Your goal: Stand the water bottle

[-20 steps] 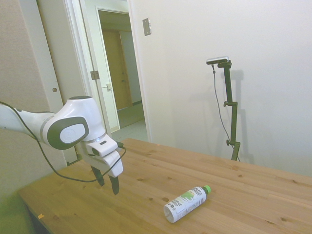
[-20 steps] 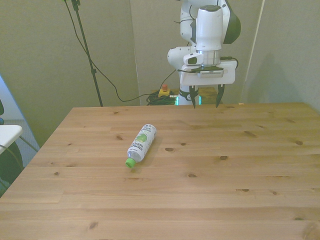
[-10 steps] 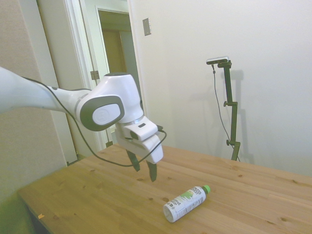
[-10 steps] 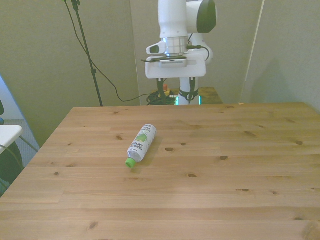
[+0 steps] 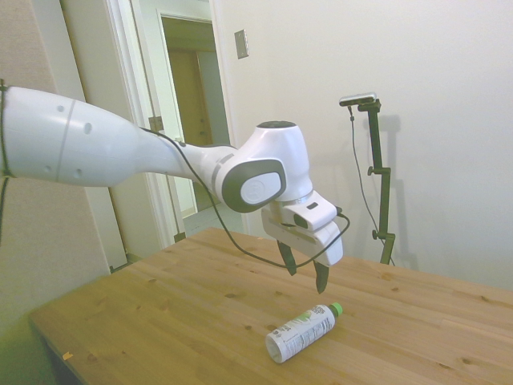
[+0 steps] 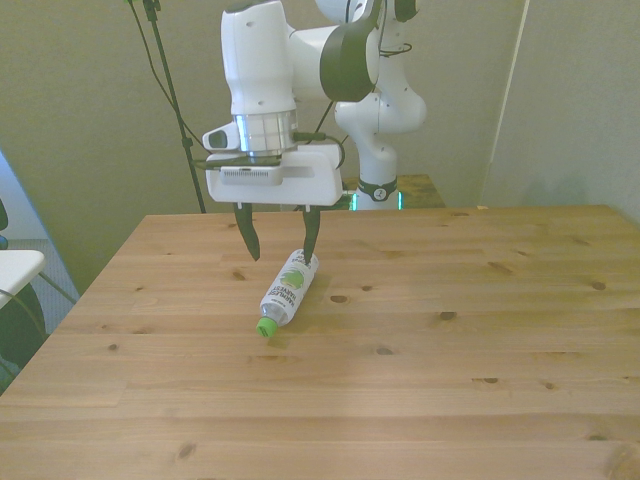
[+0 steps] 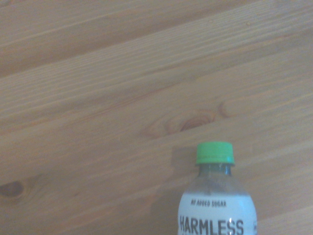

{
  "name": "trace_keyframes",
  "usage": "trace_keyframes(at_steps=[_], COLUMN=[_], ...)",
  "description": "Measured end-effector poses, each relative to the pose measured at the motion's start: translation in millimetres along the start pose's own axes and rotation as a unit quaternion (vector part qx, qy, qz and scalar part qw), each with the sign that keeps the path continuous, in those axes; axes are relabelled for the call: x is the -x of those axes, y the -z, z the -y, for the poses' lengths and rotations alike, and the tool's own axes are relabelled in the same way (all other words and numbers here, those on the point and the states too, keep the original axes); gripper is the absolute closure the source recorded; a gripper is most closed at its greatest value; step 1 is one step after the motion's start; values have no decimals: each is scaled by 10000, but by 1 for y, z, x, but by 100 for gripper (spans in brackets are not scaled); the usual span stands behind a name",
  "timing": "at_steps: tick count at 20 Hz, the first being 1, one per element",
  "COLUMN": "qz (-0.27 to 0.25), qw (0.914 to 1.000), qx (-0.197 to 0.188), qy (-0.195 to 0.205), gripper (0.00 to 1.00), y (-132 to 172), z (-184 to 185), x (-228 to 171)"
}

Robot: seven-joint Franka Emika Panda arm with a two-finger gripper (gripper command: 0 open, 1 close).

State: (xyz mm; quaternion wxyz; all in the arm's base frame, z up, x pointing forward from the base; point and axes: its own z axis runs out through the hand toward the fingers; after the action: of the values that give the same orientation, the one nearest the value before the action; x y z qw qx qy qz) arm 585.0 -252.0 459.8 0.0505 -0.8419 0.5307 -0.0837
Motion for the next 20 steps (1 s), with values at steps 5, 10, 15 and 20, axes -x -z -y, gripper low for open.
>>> trace_keyframes(at_steps=[5, 10, 15, 20], qz=[0, 75, 88, 138], qw=[9997, 9993, 9991, 9986], qx=[186, 213, 265, 339], qy=[-127, -283, -327, -369], gripper=[0, 0, 0, 100], y=[-38, -66, -90, -106], z=[6, 10, 14, 13], x=[-27, -39, -37, -36])
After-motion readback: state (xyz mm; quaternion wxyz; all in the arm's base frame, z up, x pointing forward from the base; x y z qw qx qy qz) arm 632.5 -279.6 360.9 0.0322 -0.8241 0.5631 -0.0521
